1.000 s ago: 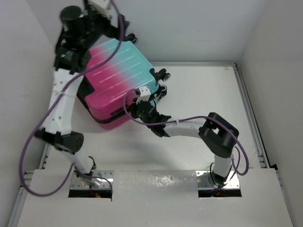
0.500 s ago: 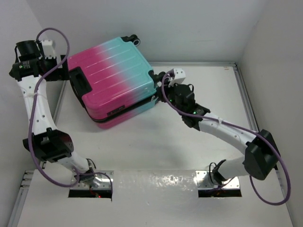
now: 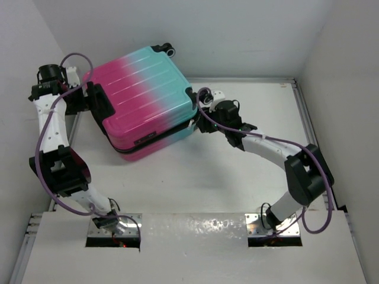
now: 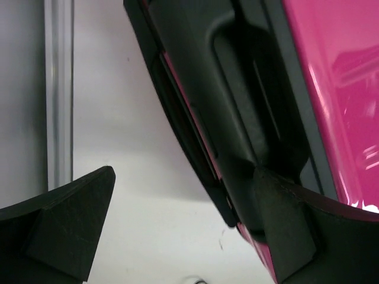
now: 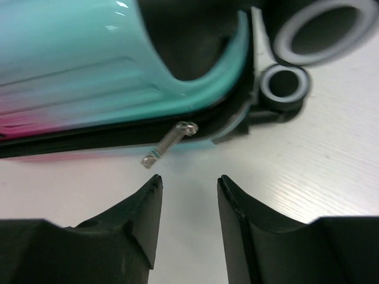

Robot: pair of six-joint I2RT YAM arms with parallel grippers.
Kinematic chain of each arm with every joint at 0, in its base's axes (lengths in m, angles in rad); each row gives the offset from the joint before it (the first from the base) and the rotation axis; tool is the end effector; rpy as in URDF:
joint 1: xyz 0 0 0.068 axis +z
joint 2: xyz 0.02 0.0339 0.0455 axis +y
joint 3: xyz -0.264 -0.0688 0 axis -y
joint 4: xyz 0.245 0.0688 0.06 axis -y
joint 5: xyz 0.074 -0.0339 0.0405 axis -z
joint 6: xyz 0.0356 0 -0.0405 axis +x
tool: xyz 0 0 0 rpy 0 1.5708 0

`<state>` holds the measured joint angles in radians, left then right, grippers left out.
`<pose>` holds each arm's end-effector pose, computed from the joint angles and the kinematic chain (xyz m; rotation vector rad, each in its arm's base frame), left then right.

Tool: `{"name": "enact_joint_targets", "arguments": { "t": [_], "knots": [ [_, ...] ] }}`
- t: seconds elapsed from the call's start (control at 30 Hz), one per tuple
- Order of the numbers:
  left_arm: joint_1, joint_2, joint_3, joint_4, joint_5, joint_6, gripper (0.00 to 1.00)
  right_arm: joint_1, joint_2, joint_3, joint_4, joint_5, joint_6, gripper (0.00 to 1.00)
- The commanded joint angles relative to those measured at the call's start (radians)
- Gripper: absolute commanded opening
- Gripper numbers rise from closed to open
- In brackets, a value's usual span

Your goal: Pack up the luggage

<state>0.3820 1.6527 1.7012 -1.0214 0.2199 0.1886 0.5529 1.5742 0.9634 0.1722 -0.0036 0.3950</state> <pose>0.3227 0.1213 0.3585 -0.1572 2.5049 -0.0482 0.3022 0.1867 0.2396 -0.1650 2.0557 0.6014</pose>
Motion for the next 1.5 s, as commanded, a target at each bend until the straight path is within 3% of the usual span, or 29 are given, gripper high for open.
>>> {"name": "enact_joint_targets", "arguments": {
  "t": [0.0,0.13,0.23,0.33,0.37,0.43,0.47,0.5,0.53,0.57,0.7,0.73,0.87,1.0,1.03,1.2,1.37,1.47],
  "knots": [
    [-0.028,0.002,-0.040,0.073,-0.057,-0.002,0.98,0.012,0.058,0.098,0.024,-0.116,-0.010,0.43],
    [-0.028,0.022,-0.081,0.076,-0.070,0.002,0.80,0.010,0.090,0.115,0.046,-0.075,0.004,0.43],
    [-0.034,0.030,-0.098,0.080,-0.074,0.002,0.56,-0.004,0.076,0.136,0.062,-0.033,-0.041,0.45],
    [-0.035,0.032,-0.117,0.080,-0.071,0.003,0.43,-0.092,0.076,0.195,0.038,-0.100,-0.006,0.46],
    [-0.040,0.035,-0.124,0.080,-0.070,0.008,0.42,-0.120,0.078,0.218,0.064,-0.215,-0.022,0.48],
    [-0.046,0.050,-0.144,0.080,-0.059,0.014,0.38,-0.192,0.095,0.257,0.050,-0.370,-0.128,0.57],
    [-0.061,0.061,-0.149,0.083,-0.059,0.015,0.31,-0.211,0.107,0.326,-0.055,-0.498,-0.281,0.60],
    [-0.071,0.068,-0.150,0.087,-0.063,0.017,0.24,-0.238,0.137,0.371,-0.126,-0.545,-0.368,0.64],
    [-0.080,0.082,-0.153,0.095,-0.074,0.017,0.07,-0.251,0.154,0.412,-0.198,-0.574,-0.449,0.70],
    [-0.087,0.088,-0.156,0.104,-0.076,0.015,0.00,-0.261,0.171,0.485,-0.303,-0.608,-0.550,0.72],
    [-0.091,0.101,-0.152,0.118,-0.009,0.151,0.00,-0.286,0.239,0.604,-0.430,-0.627,-0.695,0.91],
    [-0.089,0.069,-0.175,0.125,-0.004,0.292,0.00,-0.285,0.245,0.624,-0.450,-0.637,-0.721,0.93],
    [-0.054,-0.021,-0.302,0.251,-0.094,0.524,0.00,-0.285,0.199,0.571,-0.449,-0.751,-0.916,0.95],
    [0.009,0.090,-0.159,0.201,-0.081,0.505,0.00,-0.280,0.254,0.633,-0.411,-0.808,-0.915,0.95],
    [0.014,0.146,-0.128,0.186,-0.074,0.493,0.00,-0.278,0.285,0.717,-0.428,-0.808,-0.920,0.95],
    [-0.006,0.238,0.000,0.248,-0.089,0.515,0.00,-0.235,0.538,1.055,-0.802,-0.756,-1.114,0.93],
    [-0.034,0.308,0.144,0.176,-0.059,0.511,0.00,-0.223,0.526,1.003,-0.879,-0.811,-1.119,0.92],
    [-0.064,0.269,0.082,0.219,-0.056,0.509,0.00,-0.202,0.475,0.963,-0.907,-0.826,-1.131,0.92]
  ]
}}
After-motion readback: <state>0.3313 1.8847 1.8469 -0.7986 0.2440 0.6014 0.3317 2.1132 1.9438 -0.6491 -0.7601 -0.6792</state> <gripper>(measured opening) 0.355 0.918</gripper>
